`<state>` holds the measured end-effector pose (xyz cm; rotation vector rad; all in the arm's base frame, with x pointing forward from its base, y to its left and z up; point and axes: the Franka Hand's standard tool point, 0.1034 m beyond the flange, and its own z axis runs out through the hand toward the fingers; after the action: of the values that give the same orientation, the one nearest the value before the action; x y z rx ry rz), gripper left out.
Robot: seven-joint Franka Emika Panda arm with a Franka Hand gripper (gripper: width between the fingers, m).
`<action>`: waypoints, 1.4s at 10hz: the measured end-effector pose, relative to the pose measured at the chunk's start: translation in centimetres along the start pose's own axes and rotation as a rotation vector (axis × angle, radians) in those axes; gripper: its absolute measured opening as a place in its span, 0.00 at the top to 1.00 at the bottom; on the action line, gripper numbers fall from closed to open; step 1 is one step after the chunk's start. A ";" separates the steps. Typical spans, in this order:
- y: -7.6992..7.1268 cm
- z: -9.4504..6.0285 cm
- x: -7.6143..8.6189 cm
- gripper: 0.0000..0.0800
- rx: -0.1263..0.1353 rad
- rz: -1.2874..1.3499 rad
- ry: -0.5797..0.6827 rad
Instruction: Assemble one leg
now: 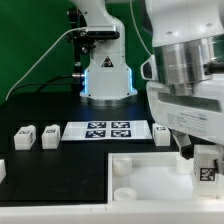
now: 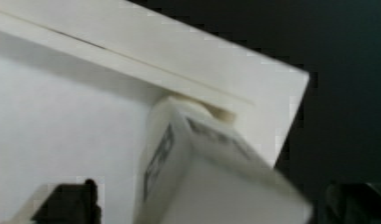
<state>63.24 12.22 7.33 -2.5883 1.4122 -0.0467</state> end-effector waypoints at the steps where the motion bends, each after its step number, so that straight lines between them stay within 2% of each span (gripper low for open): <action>1: 0.1 0.0 0.2 0.19 -0.002 -0.089 0.003; 3: 0.2 0.0 0.3 0.19 -0.003 -0.299 0.003; 4: 0.3 0.0 0.2 0.19 -0.030 -0.461 0.000; 5: 0.2 -0.3 0.1 0.19 -0.081 -0.675 -0.006; 7: -0.3 -0.6 -0.2 0.19 -0.136 -0.938 -0.045; 9: -0.3 -0.5 -0.1 0.21 -0.130 -0.876 -0.035; 11: -0.4 -0.5 -0.1 0.63 -0.128 -0.757 -0.028; 14: -0.2 -0.4 0.2 0.62 -0.126 -0.446 -0.013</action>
Offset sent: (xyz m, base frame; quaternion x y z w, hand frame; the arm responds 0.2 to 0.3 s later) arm 0.0000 0.0000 0.0000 0.0000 0.0000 -0.1790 0.9838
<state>63.44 12.10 7.75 -2.9487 0.8320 -0.0035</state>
